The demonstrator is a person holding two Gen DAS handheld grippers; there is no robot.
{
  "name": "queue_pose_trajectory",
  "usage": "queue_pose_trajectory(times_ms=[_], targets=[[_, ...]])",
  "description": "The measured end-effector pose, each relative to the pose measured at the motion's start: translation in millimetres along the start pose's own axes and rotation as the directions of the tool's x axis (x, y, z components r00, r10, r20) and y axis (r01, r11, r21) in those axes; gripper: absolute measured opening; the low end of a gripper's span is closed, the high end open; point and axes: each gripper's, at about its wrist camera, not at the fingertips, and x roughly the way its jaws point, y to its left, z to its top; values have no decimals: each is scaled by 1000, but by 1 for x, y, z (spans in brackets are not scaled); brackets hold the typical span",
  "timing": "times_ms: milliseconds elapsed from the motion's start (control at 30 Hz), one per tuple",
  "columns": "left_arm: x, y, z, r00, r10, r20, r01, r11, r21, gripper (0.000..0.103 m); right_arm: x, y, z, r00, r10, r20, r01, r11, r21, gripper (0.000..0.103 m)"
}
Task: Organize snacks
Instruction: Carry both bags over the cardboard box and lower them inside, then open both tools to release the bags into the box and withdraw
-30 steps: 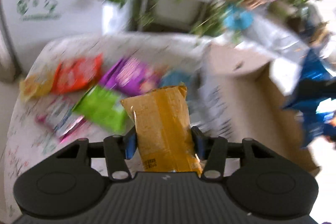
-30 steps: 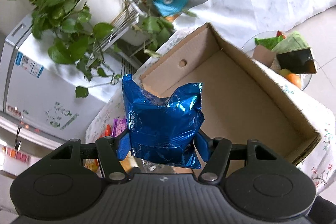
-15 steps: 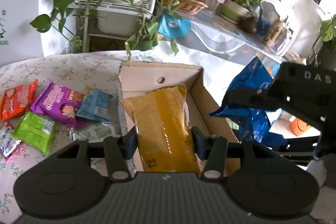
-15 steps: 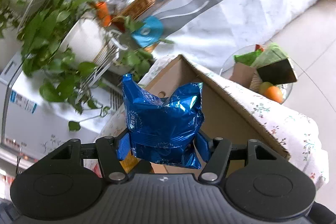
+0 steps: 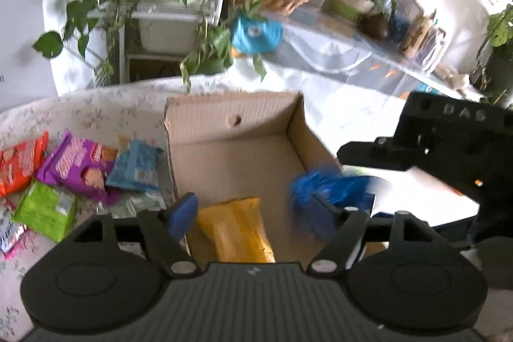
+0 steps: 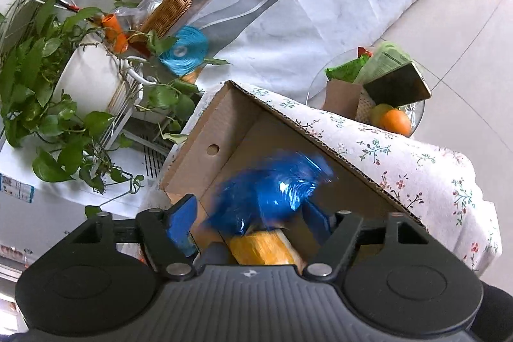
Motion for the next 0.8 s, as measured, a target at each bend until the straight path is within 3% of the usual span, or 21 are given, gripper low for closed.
queue_pose_trajectory(times_ms=[233, 433, 800], targets=[[-21, 23, 7, 1000, 10, 26, -10, 1000, 16, 85, 0, 6, -4, 999, 44, -26, -45, 999, -30, 85], [-36, 68, 4, 999, 40, 13, -40, 999, -36, 85, 3, 27, -16, 995, 83, -58, -91, 984, -155, 87], [-58, 135, -30, 993, 114, -37, -115, 992, -45, 89, 13, 69, -49, 991, 97, -97, -128, 906, -404, 90]])
